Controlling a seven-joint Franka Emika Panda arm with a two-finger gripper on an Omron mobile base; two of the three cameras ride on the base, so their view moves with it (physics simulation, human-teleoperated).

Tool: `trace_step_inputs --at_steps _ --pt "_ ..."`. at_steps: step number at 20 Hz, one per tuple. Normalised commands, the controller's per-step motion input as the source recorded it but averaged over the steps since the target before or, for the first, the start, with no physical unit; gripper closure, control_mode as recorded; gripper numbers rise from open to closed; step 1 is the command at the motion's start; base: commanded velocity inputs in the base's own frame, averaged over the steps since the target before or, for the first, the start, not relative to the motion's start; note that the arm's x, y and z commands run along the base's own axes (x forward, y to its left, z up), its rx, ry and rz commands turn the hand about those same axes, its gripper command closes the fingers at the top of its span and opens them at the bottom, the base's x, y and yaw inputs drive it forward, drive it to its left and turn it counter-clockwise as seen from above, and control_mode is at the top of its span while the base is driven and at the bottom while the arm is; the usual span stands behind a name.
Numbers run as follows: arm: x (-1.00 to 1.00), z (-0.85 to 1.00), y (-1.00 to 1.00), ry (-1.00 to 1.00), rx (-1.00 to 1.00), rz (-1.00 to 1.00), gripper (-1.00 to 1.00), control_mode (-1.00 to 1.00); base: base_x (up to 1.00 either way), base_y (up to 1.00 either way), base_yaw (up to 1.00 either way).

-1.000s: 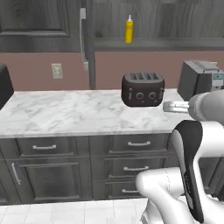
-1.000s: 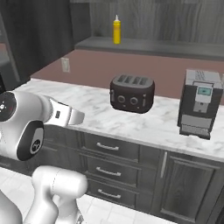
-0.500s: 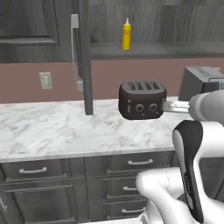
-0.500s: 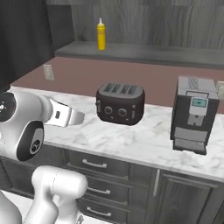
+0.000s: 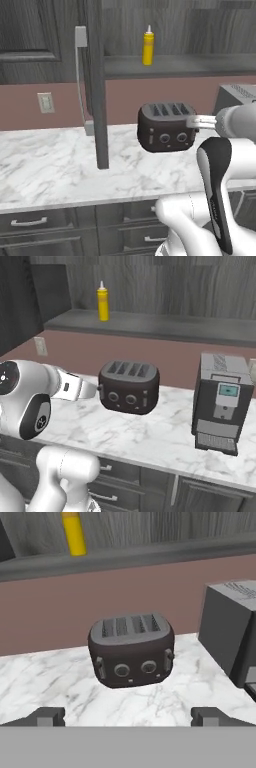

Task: Take 2 condiments from the cabinet and move them on the counter near the stove.Make sure the condiments are lined up with each other, next to each other.

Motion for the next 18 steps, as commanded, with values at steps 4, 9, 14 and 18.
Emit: trace_step_inputs --at_steps 4,9,14,18 --pt "0.00 0.00 0.00 0.00 0.00 0.00 -1.00 1.00 0.42 0.06 0.00" --pt "0.00 0.00 0.00 0.00 0.00 0.00 -1.00 1.00 0.49 0.03 -0.01" --pt "0.00 0.00 0.00 0.00 0.00 0.00 -1.00 1.00 0.29 0.00 0.00" --pt "0.00 0.00 0.00 0.00 0.00 0.00 -1.00 1.00 0.01 0.00 0.00"
